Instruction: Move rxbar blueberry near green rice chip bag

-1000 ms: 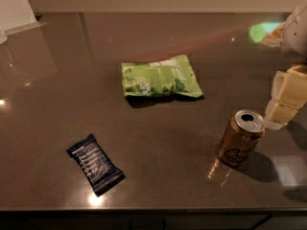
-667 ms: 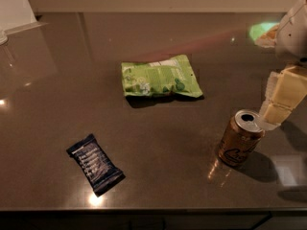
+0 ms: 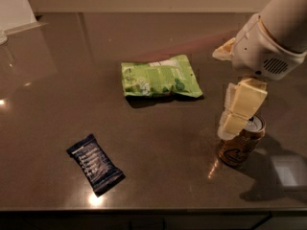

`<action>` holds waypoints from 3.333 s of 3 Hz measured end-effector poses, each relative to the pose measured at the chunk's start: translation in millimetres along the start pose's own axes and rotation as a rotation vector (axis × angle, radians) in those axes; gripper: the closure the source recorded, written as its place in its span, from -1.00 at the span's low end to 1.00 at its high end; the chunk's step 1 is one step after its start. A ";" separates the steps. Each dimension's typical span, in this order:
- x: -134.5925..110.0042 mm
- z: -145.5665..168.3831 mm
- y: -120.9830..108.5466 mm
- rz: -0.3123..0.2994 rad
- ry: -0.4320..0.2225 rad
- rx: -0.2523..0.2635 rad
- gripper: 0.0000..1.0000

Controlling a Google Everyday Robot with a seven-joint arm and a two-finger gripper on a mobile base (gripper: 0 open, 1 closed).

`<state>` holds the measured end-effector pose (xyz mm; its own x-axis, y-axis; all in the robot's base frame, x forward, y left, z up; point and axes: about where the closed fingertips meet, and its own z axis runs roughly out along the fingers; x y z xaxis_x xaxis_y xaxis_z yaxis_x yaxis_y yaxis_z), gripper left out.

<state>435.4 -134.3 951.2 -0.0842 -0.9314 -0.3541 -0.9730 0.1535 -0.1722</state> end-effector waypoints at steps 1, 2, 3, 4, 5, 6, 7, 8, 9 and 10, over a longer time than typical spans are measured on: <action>-39.2 25.8 17.9 -0.064 -0.067 -0.056 -1.00; -73.3 54.0 35.8 -0.124 -0.124 -0.093 -1.00; -99.3 79.3 57.3 -0.115 -0.176 -0.091 -1.00; -111.4 102.3 76.0 -0.051 -0.190 -0.050 -1.00; -114.4 119.5 88.4 0.022 -0.204 0.009 -1.00; -118.1 136.2 95.8 0.090 -0.227 0.037 -1.00; -128.2 151.3 105.0 0.127 -0.242 0.028 -1.00; -142.8 164.7 120.0 0.138 -0.261 -0.026 -1.00; -155.1 172.1 133.6 0.135 -0.284 -0.084 -1.00; -166.1 176.4 143.5 0.130 -0.306 -0.126 -0.78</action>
Offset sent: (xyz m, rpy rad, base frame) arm -0.0246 0.1465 -0.0591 0.1650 0.0446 0.2634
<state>347.6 100.6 823.2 -0.1590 -0.7621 -0.6277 -0.9790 0.2041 0.0003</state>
